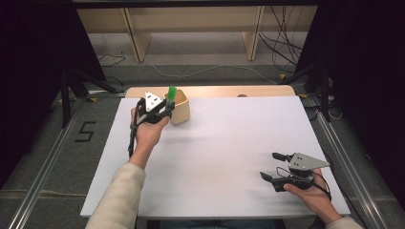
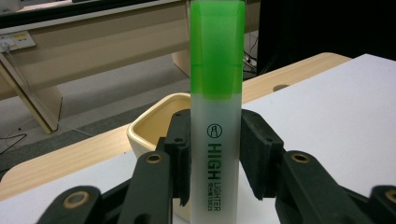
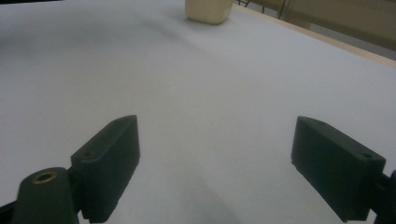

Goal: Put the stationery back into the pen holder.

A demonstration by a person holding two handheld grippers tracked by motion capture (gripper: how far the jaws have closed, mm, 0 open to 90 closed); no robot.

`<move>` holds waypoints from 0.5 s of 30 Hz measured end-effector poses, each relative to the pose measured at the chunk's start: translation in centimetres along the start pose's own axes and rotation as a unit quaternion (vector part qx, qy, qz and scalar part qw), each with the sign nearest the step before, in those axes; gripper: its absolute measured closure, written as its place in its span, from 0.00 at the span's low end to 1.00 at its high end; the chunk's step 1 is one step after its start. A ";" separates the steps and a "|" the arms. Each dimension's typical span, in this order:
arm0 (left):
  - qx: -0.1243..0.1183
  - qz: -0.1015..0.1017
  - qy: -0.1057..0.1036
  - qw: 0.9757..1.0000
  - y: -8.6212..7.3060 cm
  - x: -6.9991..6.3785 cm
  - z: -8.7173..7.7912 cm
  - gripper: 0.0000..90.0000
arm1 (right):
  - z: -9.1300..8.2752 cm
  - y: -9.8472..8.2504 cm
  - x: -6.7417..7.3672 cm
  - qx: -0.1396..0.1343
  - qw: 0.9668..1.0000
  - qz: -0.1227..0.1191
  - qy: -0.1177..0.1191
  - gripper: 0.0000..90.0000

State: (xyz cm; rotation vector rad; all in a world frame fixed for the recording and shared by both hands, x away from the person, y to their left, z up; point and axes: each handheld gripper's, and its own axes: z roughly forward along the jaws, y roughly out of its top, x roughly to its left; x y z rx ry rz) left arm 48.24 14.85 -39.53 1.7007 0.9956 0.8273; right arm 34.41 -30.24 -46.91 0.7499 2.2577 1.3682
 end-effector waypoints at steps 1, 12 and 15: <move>0.000 0.003 -0.002 1.000 0.1 0.0 0.1 0.74 | 0.0 0.0 0.0 0.000 1.000 0.000 0.000 0.18; -0.015 0.007 -0.014 1.000 0.8 0.0 0.9 0.74 | 0.0 0.0 0.0 -0.001 1.000 0.000 0.000 0.18; -0.016 0.007 -0.015 1.000 1.0 0.1 1.0 0.74 | 0.0 0.0 0.0 -0.001 1.000 0.002 0.000 0.18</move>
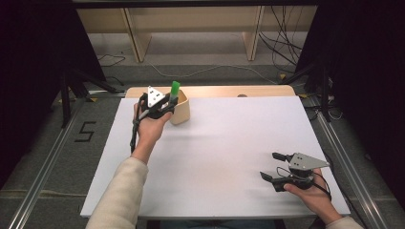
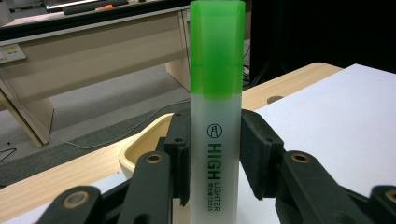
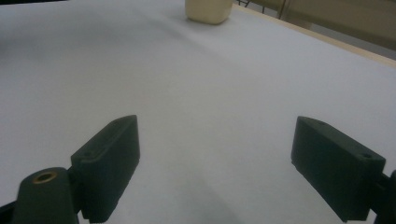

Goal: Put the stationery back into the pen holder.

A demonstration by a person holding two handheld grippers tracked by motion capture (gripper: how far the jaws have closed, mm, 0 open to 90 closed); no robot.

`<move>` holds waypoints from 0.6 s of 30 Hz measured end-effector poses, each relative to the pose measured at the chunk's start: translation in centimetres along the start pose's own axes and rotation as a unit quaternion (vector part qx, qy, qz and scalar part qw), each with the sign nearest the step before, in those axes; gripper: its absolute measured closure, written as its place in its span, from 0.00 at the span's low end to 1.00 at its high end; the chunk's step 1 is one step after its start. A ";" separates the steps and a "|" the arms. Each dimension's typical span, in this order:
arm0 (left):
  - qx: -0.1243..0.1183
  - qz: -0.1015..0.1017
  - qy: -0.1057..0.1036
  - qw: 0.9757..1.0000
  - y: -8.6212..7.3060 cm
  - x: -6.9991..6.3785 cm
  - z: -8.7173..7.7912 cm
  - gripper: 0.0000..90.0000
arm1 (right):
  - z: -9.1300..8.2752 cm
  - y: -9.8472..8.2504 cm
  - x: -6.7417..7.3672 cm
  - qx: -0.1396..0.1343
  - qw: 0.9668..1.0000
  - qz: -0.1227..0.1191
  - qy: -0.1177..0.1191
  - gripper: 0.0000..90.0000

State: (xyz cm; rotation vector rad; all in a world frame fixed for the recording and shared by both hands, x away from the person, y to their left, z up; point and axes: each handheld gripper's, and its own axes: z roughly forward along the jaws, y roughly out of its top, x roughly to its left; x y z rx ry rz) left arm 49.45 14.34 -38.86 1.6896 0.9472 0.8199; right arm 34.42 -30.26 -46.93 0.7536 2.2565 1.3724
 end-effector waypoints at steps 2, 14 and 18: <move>-0.001 -0.001 0.000 1.000 0.1 0.1 0.1 0.74 | 0.0 0.0 0.0 0.000 1.000 0.000 0.000 0.18; -0.003 -0.003 -0.001 1.000 0.5 0.4 0.7 0.74 | 0.0 0.0 0.0 0.001 1.000 0.002 0.000 0.18; -0.004 -0.004 0.000 1.000 0.7 0.5 0.9 0.74 | 0.0 0.0 0.0 0.001 1.000 0.002 0.000 0.18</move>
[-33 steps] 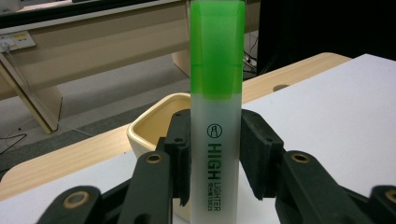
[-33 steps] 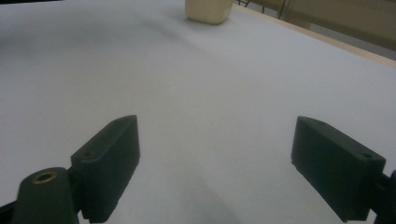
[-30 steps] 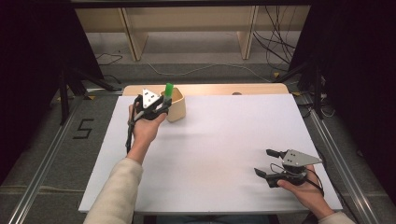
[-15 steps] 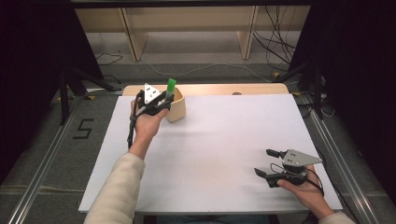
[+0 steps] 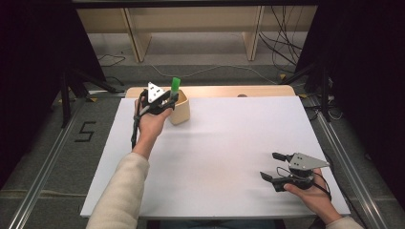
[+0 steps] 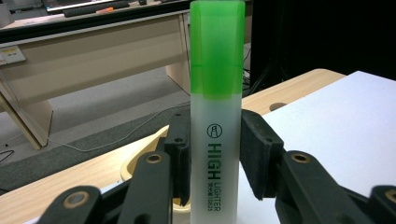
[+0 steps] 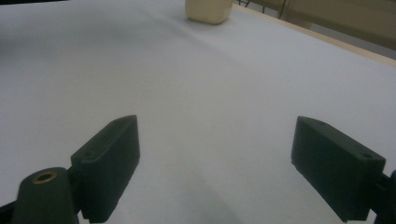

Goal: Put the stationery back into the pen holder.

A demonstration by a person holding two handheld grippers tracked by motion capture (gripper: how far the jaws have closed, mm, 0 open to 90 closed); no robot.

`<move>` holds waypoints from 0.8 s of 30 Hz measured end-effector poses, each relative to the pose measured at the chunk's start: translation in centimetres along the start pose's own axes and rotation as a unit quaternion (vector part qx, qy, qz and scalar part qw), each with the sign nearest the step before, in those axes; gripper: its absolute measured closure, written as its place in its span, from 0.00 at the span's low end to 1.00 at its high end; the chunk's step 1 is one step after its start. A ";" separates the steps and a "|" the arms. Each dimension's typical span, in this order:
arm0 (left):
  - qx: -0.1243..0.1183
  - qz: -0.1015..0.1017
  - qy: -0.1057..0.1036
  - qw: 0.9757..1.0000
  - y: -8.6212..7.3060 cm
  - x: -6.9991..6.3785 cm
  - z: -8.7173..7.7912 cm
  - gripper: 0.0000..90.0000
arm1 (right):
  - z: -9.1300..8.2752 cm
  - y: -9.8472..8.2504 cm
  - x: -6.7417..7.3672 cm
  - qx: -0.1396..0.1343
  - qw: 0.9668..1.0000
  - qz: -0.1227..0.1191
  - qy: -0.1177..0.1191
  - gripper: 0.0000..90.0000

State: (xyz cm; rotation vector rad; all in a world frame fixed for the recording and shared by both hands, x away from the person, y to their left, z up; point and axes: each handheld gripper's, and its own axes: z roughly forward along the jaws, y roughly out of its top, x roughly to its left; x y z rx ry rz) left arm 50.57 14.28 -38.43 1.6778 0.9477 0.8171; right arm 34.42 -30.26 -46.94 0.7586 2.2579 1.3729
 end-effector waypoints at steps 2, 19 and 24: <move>-0.002 -0.001 0.000 1.000 0.1 0.0 0.1 0.74 | 0.0 0.0 0.0 0.000 1.000 0.000 0.000 0.18; -0.011 0.005 0.007 1.000 0.7 -0.3 1.3 0.74 | 0.0 0.0 -0.1 -0.002 1.000 -0.005 0.001 0.18; -0.011 0.005 0.010 1.000 0.8 -0.2 1.6 0.74 | 0.0 0.0 -0.1 -0.002 1.000 -0.005 0.001 0.18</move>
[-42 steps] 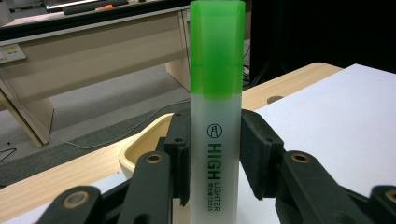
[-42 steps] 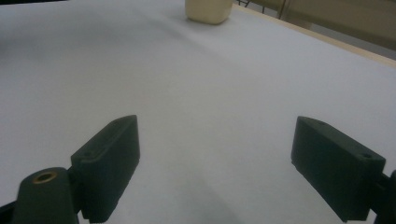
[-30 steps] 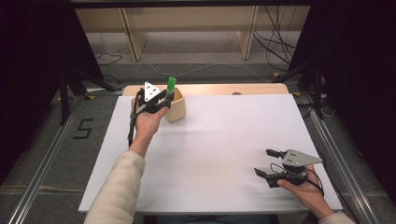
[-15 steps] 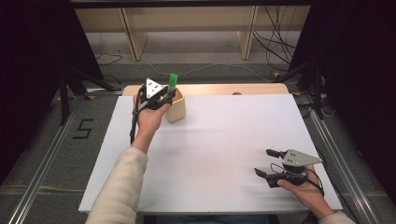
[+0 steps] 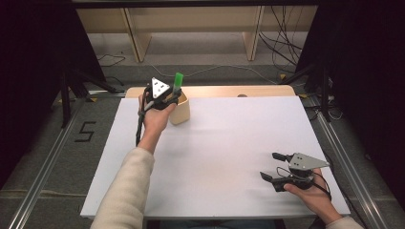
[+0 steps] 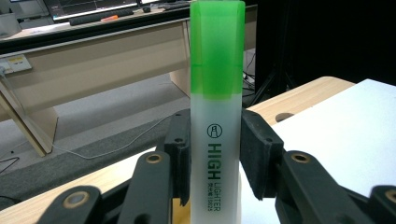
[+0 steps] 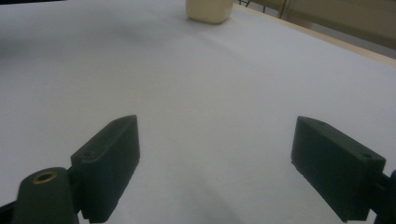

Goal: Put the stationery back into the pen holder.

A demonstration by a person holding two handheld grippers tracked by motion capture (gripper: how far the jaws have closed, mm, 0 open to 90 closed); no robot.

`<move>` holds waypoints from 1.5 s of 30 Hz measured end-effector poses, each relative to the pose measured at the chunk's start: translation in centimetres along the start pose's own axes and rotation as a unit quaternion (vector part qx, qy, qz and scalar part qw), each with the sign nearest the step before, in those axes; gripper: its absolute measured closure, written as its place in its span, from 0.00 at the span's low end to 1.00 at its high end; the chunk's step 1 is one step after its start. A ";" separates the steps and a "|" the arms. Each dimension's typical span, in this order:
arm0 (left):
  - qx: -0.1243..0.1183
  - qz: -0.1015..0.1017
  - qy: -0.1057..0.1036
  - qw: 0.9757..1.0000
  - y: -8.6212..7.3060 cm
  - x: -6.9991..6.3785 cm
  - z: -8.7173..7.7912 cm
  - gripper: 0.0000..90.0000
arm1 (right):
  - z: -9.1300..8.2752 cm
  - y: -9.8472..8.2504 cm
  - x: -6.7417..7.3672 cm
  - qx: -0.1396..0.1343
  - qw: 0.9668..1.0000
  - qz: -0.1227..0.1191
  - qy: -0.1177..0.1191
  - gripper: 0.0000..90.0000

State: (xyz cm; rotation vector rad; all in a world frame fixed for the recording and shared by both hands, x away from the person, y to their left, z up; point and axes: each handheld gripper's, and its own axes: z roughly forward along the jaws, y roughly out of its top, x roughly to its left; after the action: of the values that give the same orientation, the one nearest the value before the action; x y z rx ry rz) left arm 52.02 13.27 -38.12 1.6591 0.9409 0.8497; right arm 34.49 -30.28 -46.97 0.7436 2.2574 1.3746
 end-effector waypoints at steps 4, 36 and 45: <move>-0.002 -0.001 0.002 1.000 0.0 0.1 0.2 0.74 | 0.0 0.0 0.0 0.000 1.000 0.000 0.000 0.18; 0.003 0.002 0.007 1.000 0.7 0.4 1.9 0.74 | 0.0 0.0 0.1 -0.001 1.000 0.003 0.000 0.18; 0.009 0.003 0.011 1.000 0.6 0.7 2.5 0.74 | 0.0 0.0 0.1 -0.002 1.000 0.005 0.000 0.18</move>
State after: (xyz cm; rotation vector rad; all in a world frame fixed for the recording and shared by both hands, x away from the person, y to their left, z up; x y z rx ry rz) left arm 54.59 12.75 -38.06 1.6723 0.9614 0.8684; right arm 34.43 -30.22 -46.96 0.7540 2.2532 1.3819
